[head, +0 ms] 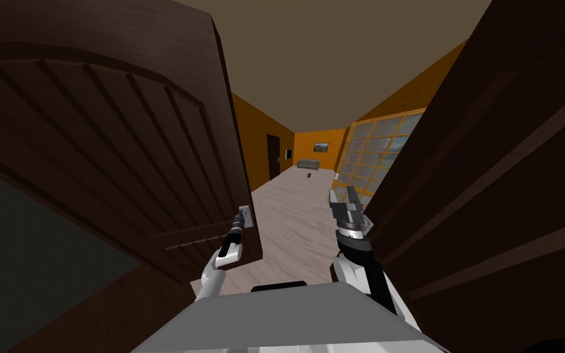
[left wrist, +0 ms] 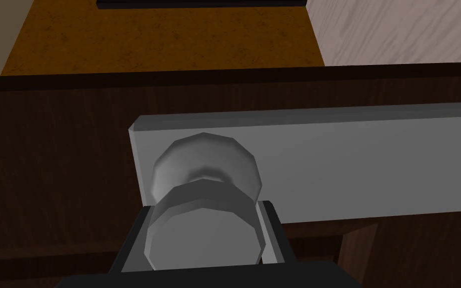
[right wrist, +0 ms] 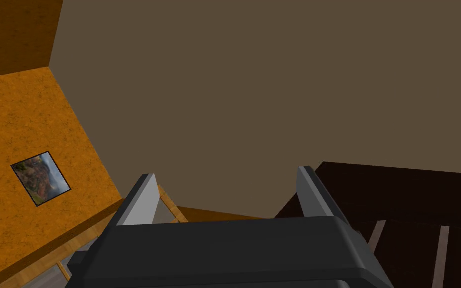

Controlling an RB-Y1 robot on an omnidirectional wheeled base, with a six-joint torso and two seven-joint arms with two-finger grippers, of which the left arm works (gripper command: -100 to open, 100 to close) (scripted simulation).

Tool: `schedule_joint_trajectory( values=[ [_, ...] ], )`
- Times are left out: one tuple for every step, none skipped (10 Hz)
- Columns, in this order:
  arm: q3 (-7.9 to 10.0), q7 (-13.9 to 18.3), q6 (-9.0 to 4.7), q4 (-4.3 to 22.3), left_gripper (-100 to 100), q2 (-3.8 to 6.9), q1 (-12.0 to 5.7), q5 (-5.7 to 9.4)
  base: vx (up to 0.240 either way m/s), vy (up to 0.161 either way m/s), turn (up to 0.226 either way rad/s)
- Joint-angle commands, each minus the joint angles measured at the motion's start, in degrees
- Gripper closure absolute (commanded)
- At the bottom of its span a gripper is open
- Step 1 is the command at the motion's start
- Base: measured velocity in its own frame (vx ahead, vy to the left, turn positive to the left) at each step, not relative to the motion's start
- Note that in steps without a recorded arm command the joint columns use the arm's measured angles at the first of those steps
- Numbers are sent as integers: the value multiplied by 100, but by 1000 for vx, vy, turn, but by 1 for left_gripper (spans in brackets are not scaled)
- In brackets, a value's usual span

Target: Push the door open

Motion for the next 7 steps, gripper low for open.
schedule_joint_trajectory(
  values=[
    [129,-67,5,-104,100,-68,31,-3,198,-101,75],
    [187,-97,9,-124,100,-114,43,-4,181,-109,92],
    [231,-120,12,-139,100,-154,52,-5,169,-78,80],
    [268,-139,15,-151,100,-191,59,-6,172,-54,52],
    [261,-129,20,-130,100,-148,77,-5,77,-16,29],
    [368,-147,19,-164,100,-58,90,10,122,-20,36],
    [416,-156,21,-177,100,-26,98,16,182,-73,45]
  ],
)
